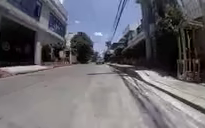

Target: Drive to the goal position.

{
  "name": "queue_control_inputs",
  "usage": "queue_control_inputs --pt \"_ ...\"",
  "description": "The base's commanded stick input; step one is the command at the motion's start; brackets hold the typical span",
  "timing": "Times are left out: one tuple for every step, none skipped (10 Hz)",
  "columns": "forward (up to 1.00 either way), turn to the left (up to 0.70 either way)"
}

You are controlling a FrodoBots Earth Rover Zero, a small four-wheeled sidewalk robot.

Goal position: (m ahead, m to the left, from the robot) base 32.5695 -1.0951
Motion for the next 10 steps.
queue_control_inputs --pt "1.00 0.05" --pt "1.00 0.05" --pt "1.00 0.05" --pt "1.00 0.05" --pt "1.00 0.05" --pt "1.00 0.05" --pt "1.00 0.05" --pt "1.00 0.05" --pt "1.00 0.05" --pt "1.00 0.05"
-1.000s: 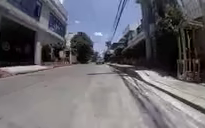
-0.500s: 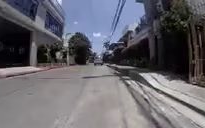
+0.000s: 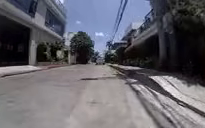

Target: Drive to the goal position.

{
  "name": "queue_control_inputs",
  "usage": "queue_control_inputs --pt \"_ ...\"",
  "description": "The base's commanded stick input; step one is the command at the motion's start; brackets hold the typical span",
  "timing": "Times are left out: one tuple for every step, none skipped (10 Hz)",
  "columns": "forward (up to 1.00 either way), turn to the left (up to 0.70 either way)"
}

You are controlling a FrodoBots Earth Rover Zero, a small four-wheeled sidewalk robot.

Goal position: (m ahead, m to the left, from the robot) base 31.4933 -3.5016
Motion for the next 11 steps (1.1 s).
queue_control_inputs --pt "1.00 0.05" --pt "1.00 0.05" --pt "1.00 0.05" --pt "1.00 0.05" --pt "1.00 0.05" --pt "1.00 0.05" --pt "1.00 0.05" --pt "1.00 0.05" --pt "1.00 0.05" --pt "1.00 0.05" --pt "1.00 0.05"
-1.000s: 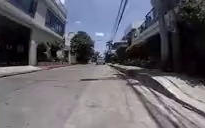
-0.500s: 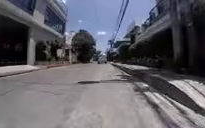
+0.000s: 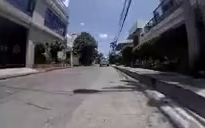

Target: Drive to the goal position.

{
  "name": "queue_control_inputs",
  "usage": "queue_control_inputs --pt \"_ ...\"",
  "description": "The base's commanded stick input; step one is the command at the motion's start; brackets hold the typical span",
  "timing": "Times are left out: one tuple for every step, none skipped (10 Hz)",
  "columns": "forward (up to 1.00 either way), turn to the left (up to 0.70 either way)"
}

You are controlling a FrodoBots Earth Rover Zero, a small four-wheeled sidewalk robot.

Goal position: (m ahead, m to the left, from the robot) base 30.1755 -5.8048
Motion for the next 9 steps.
queue_control_inputs --pt "1.00 0.05" --pt "1.00 0.05" --pt "1.00 0.05" --pt "1.00 0.05" --pt "1.00 0.05" --pt "1.00 0.05" --pt "1.00 0.05" --pt "1.00 0.05" --pt "1.00 0.05"
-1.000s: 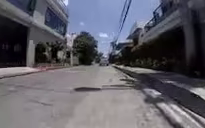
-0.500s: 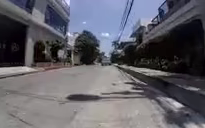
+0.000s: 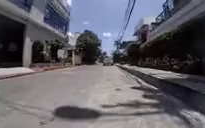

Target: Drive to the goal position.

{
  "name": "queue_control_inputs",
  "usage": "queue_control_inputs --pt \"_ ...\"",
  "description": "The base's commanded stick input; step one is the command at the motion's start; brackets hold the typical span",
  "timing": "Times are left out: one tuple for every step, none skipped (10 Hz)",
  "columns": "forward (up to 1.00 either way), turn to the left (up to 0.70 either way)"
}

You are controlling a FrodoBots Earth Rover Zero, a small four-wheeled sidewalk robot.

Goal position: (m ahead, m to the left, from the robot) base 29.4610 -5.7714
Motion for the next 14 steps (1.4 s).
queue_control_inputs --pt "1.00 0.05" --pt "1.00 0.05" --pt "1.00 0.05" --pt "1.00 0.05" --pt "1.00 0.02" --pt "1.00 -0.27" --pt "1.00 -0.35" --pt "1.00 -0.03" --pt "1.00 0.05" --pt "1.00 0.05" --pt "1.00 0.05" --pt "1.00 0.05" --pt "1.00 0.05" --pt "1.00 0.05"
